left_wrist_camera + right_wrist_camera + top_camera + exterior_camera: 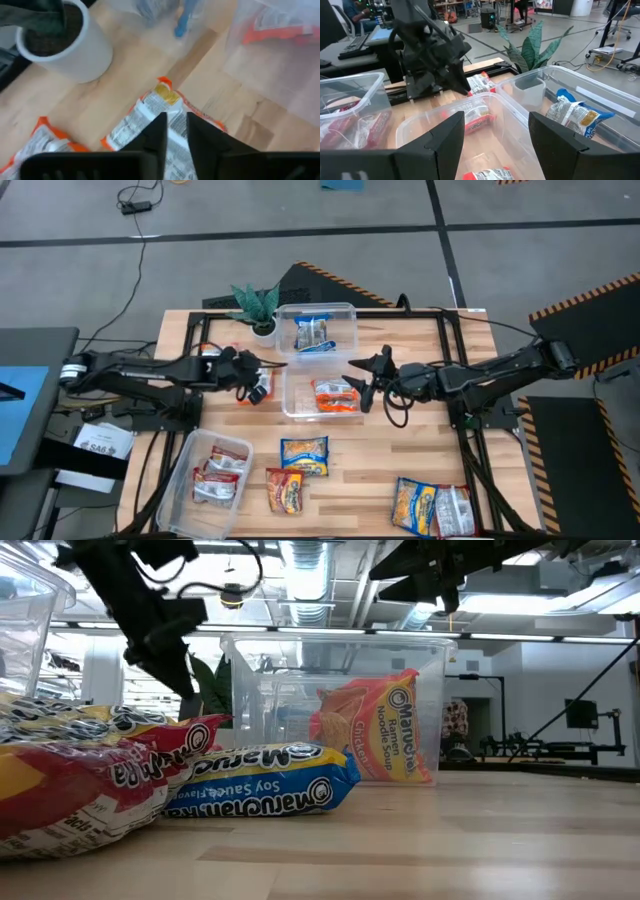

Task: Sort Maruchan noodles
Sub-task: Put the orange noodle pack into the middle transparent bin

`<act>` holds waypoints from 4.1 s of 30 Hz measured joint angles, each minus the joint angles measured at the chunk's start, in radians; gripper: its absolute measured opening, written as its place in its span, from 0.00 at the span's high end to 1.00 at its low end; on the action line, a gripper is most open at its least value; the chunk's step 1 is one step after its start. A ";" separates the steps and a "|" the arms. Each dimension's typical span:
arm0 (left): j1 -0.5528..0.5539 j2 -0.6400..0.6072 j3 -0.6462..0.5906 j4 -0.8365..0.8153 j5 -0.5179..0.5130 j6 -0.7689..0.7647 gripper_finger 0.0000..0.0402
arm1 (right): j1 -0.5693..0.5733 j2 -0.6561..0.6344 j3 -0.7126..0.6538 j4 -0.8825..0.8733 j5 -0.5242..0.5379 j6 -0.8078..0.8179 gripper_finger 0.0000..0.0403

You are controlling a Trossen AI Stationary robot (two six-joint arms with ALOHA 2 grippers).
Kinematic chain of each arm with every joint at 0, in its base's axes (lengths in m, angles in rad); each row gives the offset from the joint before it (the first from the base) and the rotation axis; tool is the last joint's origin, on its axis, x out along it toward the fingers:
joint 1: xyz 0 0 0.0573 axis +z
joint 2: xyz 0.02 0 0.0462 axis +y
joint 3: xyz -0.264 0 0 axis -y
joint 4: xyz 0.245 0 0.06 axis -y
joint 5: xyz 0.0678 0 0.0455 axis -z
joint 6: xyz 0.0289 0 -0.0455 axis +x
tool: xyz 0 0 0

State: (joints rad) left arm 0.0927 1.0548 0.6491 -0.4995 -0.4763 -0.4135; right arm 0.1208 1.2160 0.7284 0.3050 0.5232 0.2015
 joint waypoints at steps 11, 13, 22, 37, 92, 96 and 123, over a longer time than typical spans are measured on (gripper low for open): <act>0.032 0.140 0.000 0.043 0.107 0.085 0.53 | 0.001 0.000 0.000 -0.018 0.000 0.000 0.39; 0.032 0.142 0.000 0.041 0.106 0.123 0.51 | 0.001 0.000 0.000 -0.025 0.000 0.000 0.39; 0.032 0.091 -0.136 0.212 0.171 0.237 0.49 | 0.001 0.000 0.000 -0.051 0.000 0.001 0.39; 0.032 -0.013 -0.328 0.480 0.183 0.237 0.49 | -0.006 0.000 0.000 -0.062 0.000 0.011 0.39; -0.061 -0.185 -0.068 0.060 -0.009 0.116 1.00 | -0.006 0.000 0.000 -0.065 0.000 0.009 0.39; -0.062 -0.179 -0.079 0.072 0.097 0.088 1.00 | -0.006 0.000 0.000 -0.065 0.000 0.009 0.39; -0.173 -0.005 -0.299 0.394 0.071 0.193 0.33 | -0.006 0.000 0.000 -0.062 0.001 0.009 0.39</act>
State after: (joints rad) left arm -0.0807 1.0501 0.3504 -0.1055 -0.4049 -0.2203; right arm 0.1150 1.2160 0.7284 0.2429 0.5240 0.2108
